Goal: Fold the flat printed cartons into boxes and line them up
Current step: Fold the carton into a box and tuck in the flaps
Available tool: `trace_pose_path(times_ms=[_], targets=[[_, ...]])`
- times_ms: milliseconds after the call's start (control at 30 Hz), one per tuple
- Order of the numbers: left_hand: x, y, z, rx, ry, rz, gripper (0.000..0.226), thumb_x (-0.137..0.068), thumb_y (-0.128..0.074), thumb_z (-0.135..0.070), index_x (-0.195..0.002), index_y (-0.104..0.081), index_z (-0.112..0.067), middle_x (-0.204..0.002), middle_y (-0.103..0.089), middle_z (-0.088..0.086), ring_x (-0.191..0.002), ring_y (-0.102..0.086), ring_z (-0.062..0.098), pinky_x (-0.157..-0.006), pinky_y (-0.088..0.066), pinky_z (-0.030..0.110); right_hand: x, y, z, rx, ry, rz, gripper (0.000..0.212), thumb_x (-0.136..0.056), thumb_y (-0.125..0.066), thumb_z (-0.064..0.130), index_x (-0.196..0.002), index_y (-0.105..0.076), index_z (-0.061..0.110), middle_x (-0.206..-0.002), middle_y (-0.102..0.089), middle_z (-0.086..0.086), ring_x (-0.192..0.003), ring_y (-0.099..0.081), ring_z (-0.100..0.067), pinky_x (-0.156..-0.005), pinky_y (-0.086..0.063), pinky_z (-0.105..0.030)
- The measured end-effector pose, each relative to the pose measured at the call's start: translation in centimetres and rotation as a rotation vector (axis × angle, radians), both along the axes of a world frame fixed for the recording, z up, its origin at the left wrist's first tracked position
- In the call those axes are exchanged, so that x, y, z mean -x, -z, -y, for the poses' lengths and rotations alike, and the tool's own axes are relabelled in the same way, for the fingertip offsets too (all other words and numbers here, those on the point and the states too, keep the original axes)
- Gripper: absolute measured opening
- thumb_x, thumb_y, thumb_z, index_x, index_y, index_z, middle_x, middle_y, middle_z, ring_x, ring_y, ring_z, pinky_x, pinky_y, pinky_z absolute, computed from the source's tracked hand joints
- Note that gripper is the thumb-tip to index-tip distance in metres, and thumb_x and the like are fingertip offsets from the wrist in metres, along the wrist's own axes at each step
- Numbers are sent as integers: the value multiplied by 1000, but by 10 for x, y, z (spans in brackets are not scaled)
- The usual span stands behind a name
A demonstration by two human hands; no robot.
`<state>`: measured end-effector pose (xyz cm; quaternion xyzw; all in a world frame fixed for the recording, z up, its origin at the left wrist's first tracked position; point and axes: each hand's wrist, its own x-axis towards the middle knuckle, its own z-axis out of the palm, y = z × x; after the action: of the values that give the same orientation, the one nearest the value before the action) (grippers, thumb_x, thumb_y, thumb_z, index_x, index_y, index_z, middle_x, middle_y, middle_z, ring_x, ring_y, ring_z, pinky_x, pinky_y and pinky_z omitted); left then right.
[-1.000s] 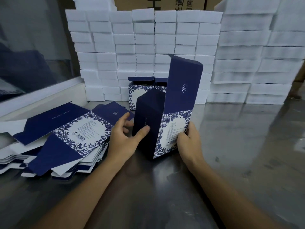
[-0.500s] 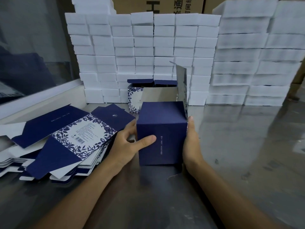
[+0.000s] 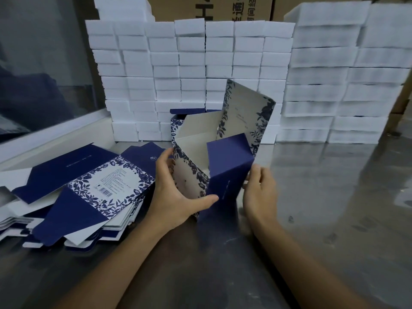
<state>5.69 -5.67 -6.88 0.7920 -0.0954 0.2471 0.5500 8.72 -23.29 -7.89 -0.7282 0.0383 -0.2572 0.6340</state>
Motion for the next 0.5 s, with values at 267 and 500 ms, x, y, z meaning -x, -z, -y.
trace_pose_path(times_ms=[267,500], targets=[[-1,1,-1,-341,-325,243,138,-43,-94,-40,-151,-10,-22,-150,-21,6,-140,-20,21,-114,-27,45,10,-7,-8,-67,-292,75,39,-95,-50,57,-89,-59,19,-73,-63,6,-61,-60,-6,-52,-45,-14],[-2,0,-5,-519,-409,347,128,-48,-81,-49,-150,-14,-10,-145,-23,8,-134,-27,34,-104,-38,59,24,-9,-21,67,-623,-61,63,-97,-49,55,-44,-50,21,-44,-49,-3,-42,-49,-15,-50,-44,-21]])
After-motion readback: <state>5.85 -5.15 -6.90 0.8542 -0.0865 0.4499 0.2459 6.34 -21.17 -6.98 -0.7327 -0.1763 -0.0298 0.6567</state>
